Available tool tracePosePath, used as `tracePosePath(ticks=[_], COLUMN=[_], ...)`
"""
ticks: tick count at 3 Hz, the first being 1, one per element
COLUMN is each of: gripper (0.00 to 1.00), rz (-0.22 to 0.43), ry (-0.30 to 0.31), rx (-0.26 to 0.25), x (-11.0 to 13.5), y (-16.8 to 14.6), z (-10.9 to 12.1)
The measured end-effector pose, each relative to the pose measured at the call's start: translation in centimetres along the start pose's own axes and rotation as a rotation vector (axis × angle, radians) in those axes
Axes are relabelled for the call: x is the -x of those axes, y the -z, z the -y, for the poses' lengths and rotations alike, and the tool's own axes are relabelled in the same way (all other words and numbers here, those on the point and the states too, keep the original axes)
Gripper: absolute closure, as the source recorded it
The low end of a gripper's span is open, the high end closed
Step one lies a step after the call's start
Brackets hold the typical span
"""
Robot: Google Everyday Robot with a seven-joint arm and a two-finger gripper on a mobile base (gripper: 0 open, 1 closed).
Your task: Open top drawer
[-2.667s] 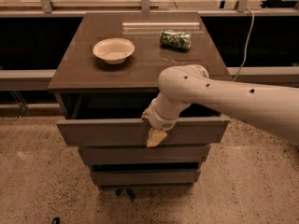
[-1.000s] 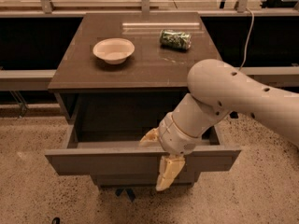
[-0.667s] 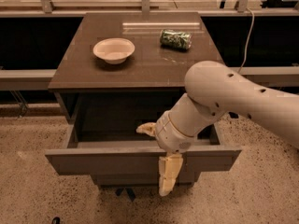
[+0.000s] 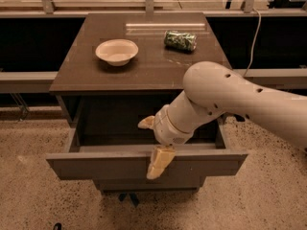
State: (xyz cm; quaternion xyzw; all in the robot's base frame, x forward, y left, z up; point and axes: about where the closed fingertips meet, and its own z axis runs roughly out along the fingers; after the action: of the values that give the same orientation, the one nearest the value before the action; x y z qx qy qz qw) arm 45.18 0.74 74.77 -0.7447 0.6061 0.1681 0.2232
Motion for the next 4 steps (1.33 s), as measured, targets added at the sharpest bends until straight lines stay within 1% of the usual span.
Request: tracePosePath(ticks=[1,2,3,4], gripper=[0.41,0.65,0.89,1.0], rz=[0.017,0.064,0.107,0.149], ry=[-0.072,-0.153,-0.187,-0.149], rx=[-0.035,-0.048,-0.08,-0.156], x=[-0.2,-1.0,-2.2,-3.6], y=[0.1,-0.2,-1.8,-5.1], z=[2.8,5.7,7.4,8.3])
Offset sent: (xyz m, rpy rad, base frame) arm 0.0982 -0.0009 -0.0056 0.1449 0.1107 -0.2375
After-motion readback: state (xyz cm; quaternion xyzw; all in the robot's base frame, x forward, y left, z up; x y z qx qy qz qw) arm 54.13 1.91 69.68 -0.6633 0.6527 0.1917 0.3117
